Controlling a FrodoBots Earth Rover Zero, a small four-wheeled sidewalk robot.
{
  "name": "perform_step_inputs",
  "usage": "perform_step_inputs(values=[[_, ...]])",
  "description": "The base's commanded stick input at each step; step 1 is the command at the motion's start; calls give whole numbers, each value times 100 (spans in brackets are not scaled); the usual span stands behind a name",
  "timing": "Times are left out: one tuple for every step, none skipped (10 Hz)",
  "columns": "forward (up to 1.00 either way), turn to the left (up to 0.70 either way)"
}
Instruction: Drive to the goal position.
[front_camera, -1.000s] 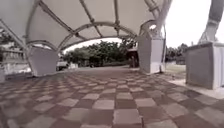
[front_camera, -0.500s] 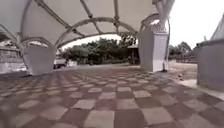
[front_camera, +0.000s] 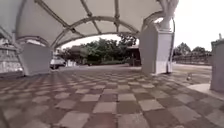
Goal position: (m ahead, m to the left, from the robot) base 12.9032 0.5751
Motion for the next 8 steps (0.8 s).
perform_step_inputs(values=[[100,0],[100,0],[100,0],[100,0],[100,0],[100,0],[100,0],[100,0]])
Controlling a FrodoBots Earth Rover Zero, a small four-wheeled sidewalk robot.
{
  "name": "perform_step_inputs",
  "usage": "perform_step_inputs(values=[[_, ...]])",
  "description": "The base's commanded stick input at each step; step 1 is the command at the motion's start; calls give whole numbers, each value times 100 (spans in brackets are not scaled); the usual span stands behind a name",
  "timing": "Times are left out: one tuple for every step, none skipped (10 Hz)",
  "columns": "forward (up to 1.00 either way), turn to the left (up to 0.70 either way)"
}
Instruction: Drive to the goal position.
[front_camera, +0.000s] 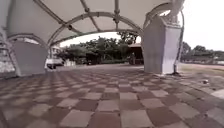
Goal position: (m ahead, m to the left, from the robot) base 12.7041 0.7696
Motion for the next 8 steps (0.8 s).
perform_step_inputs(values=[[100,0],[100,0],[100,0],[100,0],[100,0],[100,0],[100,0],[100,0]])
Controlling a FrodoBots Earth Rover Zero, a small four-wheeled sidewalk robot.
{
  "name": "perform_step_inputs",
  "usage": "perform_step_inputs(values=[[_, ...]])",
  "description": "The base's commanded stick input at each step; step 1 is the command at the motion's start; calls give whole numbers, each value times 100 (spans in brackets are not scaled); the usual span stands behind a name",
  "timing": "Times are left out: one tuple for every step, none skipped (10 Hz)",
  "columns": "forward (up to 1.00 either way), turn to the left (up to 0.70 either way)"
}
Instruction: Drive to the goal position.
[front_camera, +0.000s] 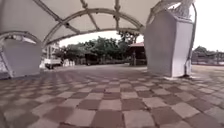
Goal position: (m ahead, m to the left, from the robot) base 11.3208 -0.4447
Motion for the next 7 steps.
perform_step_inputs(values=[[100,0],[100,0],[100,0],[100,0],[100,0],[100,0],[100,0]])
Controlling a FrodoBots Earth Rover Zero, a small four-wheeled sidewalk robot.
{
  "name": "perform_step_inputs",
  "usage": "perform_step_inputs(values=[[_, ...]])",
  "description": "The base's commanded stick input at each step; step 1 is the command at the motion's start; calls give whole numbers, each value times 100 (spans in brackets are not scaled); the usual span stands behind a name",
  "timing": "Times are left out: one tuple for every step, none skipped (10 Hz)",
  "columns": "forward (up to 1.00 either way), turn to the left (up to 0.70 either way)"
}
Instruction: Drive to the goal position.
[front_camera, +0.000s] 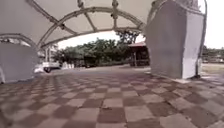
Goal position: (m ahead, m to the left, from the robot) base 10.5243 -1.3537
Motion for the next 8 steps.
perform_step_inputs(values=[[100,0],[100,0],[100,0],[100,0],[100,0],[100,0],[100,0],[100,0]])
